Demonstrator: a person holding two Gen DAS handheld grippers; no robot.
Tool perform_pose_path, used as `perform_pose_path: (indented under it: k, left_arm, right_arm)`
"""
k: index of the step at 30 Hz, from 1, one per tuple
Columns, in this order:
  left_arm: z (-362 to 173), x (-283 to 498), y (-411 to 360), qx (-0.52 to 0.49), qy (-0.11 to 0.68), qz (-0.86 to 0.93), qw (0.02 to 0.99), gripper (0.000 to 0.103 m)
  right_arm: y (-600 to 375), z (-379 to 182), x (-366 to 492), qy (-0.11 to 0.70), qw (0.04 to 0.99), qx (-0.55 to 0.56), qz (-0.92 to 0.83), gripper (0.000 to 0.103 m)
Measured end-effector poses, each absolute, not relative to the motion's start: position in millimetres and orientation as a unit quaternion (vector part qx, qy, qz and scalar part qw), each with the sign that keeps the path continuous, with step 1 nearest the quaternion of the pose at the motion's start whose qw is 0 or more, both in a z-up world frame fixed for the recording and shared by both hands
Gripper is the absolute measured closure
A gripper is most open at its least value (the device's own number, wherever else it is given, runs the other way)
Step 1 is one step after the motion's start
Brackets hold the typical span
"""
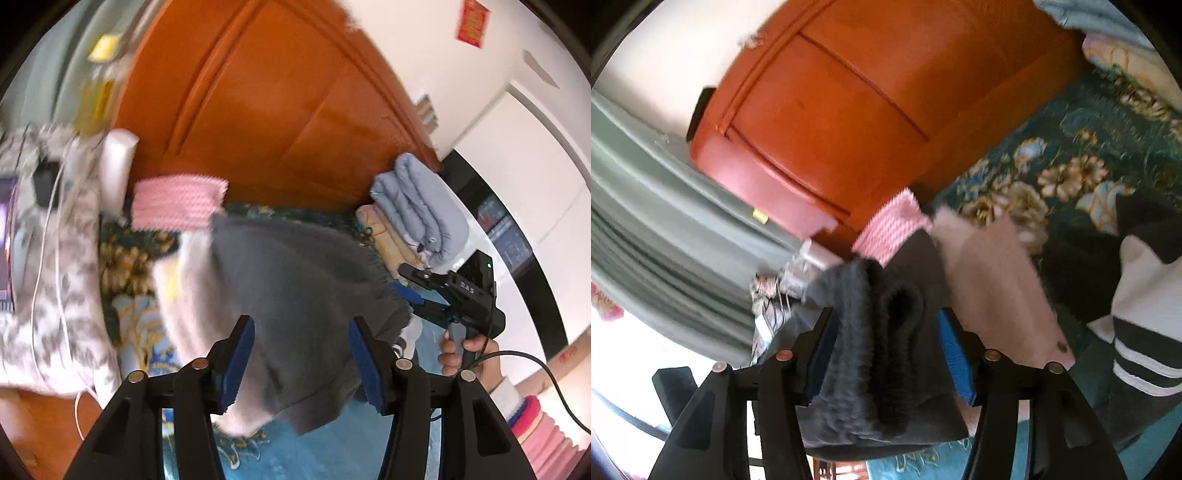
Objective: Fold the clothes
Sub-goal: 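Carry the sweatpants with both tools toward the clothes pile by the headboard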
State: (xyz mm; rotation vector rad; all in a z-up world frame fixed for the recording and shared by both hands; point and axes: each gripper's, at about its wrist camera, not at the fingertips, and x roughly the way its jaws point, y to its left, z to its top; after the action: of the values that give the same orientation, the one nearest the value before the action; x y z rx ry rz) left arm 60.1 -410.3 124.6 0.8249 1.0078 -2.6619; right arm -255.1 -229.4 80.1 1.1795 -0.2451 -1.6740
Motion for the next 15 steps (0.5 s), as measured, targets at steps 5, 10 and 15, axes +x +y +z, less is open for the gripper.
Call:
perform_pose_path:
  k: [5,10,15]
  left_arm:
    - [132,24,-383,0.305,0.270,-0.911,0.059,0.045]
    - [102,9,-383,0.333,0.284,-0.898,0.056,0.046]
    - [82,3,-391,0.342,0.310,-0.885,0.051,0.046]
  right_arm:
    - [-247,118,-221,-0.036,0.545,0.437,-0.715,0.045]
    - [-274,103,-204,0.044,0.546,0.439,-0.712,0.045]
    - [-291,70,-211,0.068,0.515,0.460,-0.720,0.045]
